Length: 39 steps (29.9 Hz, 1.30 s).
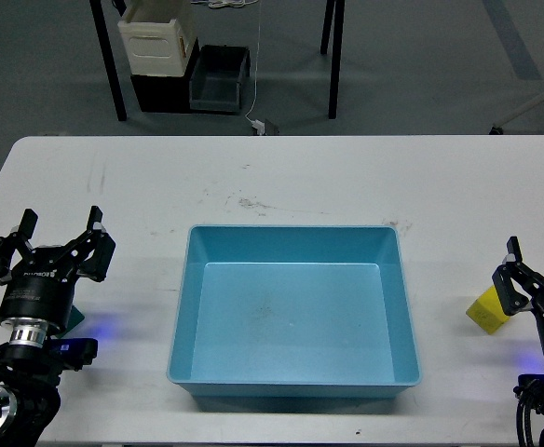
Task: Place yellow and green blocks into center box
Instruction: 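Move the right gripper away from the yellow cube and reposition above it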
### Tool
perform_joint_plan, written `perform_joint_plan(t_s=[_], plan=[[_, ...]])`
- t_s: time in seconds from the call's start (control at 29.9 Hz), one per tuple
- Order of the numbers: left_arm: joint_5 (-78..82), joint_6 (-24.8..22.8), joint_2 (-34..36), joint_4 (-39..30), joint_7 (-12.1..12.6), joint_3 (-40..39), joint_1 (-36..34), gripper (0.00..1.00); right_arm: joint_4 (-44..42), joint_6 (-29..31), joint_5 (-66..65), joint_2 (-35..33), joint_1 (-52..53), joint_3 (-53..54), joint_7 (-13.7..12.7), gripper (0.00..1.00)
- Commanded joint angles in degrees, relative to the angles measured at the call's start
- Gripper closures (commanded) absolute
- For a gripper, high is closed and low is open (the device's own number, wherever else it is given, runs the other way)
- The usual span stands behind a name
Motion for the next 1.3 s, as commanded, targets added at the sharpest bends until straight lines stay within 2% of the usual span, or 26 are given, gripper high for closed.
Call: perform_joint_plan(t_s=[0.0, 0.2, 0.4, 0.6, 0.73, 0.87, 1.0, 1.04, 1.1, 1.2, 1.27], plan=[[0.01, 0.08, 0.00, 0.05, -0.26, -0.15, 0.00, 0.00, -0.37, 0.20, -0.10, 0.00, 0.01, 0.13, 0.00, 0.00], [0.01, 0.08, 0.00, 0.14, -0.44, -0.24, 0.00, 0.00, -2.92, 0.99, -2.82, -1.40, 2.38, 0.75, 0.00, 0.00], [0.01, 0.08, -0.09, 0.40, -0.52, -0.32, 0.00, 0.00, -3.45, 0.03, -22.13, -10.18, 7.30, 4.35, 0.18, 0.00], [0.10, 0.08, -0.09, 0.66, -0.52, -0.15, 0.09, 0.00, -3.27, -11.82, -47.61, -13.87, 16.96, 6.02, 0.18, 0.00], [0.10, 0.26, -0.09, 0.75, -0.44, 0.03, 0.09, 0.00, -3.71, -13.94, -63.70, -17.74, 24.08, 5.76, 0.18, 0.00], [0.10, 0.26, -0.17, 0.75, -0.44, -0.06, 0.00, 0.00, -5.20, -13.86, -75.49, -23.53, 30.06, 0.94, 0.18, 0.00], [0.18, 0.44, -0.35, 0.93, -0.44, 0.03, 0.09, 0.00, -8.10, -13.51, -83.58, -35.29, 36.99, -12.66, 1.14, 0.00], [0.19, 0.52, -0.52, 1.01, -0.44, 0.03, 0.09, 0.00, -8.98, -13.42, -85.43, -38.46, 38.93, -16.18, 1.93, 0.00], [0.19, 0.44, -0.61, 1.45, -0.44, 0.03, 0.09, 0.00, -10.30, -13.07, -89.38, -45.40, 43.67, -24.09, 5.25, 0.00], [0.19, 0.52, -0.61, 2.07, -0.44, 0.03, -0.18, 0.00, -11.53, -12.63, -92.65, -53.59, 52.72, -37.71, 13.95, 0.00], [0.19, 0.52, -0.61, 2.07, -0.44, 0.03, -0.35, 0.00, -11.71, -9.57, -93.09, -56.41, 59.13, -46.67, 20.27, 0.00]])
